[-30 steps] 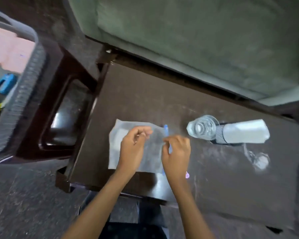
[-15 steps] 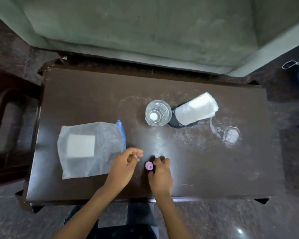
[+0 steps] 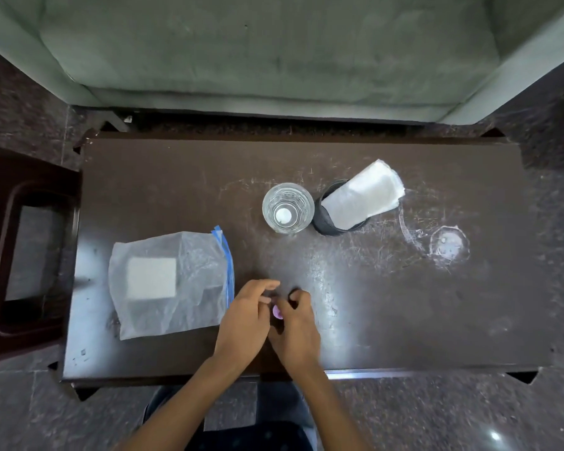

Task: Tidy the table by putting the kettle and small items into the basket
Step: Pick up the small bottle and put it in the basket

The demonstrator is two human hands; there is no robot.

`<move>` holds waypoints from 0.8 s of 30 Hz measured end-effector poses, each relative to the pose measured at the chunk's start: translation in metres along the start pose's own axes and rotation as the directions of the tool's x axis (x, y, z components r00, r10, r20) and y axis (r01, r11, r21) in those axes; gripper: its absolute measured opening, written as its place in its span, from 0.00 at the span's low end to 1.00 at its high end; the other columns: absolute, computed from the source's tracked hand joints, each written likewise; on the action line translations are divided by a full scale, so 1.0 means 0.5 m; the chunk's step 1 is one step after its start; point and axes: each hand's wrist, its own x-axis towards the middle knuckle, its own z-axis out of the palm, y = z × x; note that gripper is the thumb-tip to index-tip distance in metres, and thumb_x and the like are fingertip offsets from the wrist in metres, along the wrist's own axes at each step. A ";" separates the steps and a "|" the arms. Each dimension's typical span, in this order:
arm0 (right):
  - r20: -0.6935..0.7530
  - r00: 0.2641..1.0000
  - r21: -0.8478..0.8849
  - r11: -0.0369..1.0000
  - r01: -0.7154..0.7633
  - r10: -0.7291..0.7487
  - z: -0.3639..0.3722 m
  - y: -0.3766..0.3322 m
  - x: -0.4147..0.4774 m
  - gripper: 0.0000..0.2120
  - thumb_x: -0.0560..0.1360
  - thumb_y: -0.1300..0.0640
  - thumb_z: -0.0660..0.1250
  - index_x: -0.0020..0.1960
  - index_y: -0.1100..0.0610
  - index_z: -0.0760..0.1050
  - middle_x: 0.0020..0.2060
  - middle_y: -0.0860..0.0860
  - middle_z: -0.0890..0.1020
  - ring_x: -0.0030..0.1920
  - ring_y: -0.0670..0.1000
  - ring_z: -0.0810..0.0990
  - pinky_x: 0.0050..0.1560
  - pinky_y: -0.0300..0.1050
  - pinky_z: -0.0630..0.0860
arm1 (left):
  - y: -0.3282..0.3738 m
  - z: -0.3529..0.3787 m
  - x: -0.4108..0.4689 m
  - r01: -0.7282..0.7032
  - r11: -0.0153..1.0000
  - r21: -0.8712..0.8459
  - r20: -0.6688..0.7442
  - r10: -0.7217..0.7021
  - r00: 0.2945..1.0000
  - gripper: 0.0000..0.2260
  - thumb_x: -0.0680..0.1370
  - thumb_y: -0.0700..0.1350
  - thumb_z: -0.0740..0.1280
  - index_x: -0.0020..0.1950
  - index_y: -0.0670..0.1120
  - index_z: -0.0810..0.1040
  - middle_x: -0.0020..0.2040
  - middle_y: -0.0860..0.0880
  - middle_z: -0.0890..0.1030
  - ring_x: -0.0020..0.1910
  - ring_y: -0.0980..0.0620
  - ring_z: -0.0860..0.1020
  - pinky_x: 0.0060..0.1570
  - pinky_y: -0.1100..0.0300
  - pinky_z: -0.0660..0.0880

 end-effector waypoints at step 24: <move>-0.289 0.941 0.443 0.896 -0.033 0.177 -0.420 0.186 0.247 0.22 0.68 0.69 0.69 0.60 0.58 0.73 0.56 0.58 0.73 0.48 0.49 0.76 0.52 0.41 0.74 | 0.144 0.106 0.051 -0.093 0.982 -0.163 0.058 0.103 0.993 0.14 0.71 0.36 0.71 0.47 0.56 0.79 0.45 0.57 0.84 0.44 0.59 0.82 0.47 0.68 0.76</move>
